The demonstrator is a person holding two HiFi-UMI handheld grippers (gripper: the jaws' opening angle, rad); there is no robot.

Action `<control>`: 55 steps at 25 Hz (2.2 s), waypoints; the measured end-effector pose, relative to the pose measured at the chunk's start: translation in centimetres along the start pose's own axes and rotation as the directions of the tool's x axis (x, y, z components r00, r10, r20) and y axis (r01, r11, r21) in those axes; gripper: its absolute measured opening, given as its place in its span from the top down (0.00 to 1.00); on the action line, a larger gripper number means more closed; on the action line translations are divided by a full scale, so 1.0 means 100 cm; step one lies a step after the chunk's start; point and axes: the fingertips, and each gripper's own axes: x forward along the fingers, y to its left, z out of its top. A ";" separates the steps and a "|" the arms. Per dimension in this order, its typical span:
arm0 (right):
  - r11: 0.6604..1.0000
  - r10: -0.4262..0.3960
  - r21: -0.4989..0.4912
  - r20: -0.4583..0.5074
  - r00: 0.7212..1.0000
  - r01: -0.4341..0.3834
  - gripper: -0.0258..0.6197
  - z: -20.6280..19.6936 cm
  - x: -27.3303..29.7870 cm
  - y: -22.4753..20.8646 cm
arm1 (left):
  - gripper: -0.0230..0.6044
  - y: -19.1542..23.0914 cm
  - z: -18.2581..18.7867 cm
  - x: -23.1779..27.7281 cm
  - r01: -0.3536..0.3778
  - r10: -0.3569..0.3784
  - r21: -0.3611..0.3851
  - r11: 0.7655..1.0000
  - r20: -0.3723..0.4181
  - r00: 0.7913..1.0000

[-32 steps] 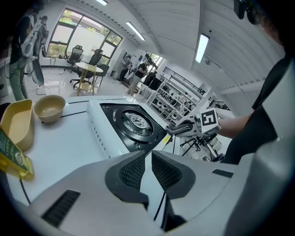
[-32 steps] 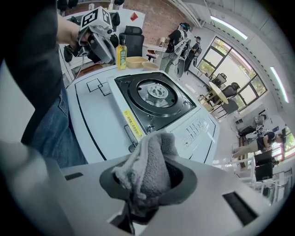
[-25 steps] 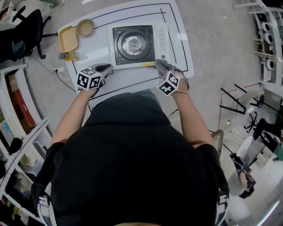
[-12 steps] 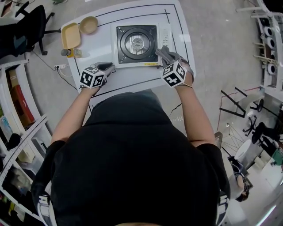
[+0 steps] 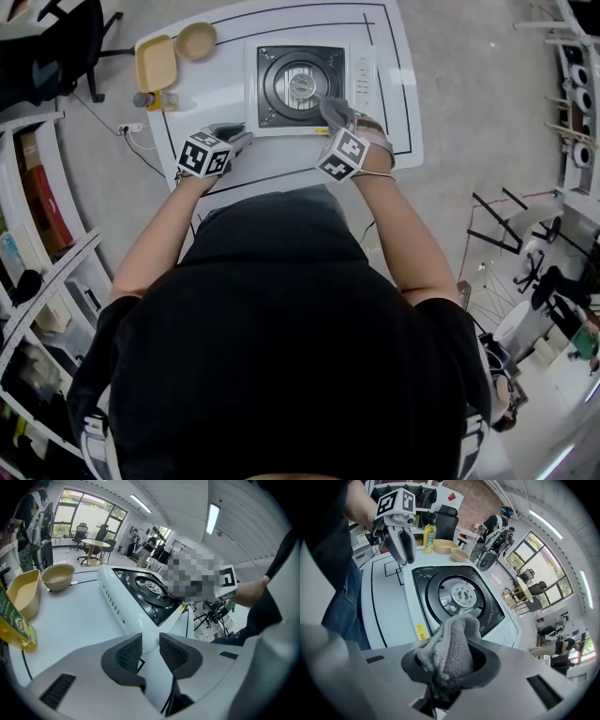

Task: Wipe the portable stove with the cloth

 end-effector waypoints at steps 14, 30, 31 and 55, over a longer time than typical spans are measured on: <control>0.989 0.108 -0.105 0.077 0.991 -0.100 0.78 0.047 -0.001 0.052 | 0.73 0.000 -0.001 0.005 0.001 -0.001 0.012 1.000 0.002 1.000; 0.965 0.238 -0.164 0.224 0.945 -0.204 0.79 0.126 0.011 0.066 | 0.73 0.001 -0.001 0.007 -0.003 0.003 -0.014 1.000 0.027 1.000; 0.964 0.241 -0.170 0.230 0.943 -0.205 0.79 0.129 0.012 0.065 | 0.73 0.001 -0.001 0.007 -0.003 0.003 -0.016 1.000 0.028 1.000; 0.971 0.162 -0.218 0.298 0.941 -0.098 0.79 0.178 0.057 -0.033 | 0.72 0.004 0.002 0.009 -0.004 0.007 -0.044 0.999 0.049 0.999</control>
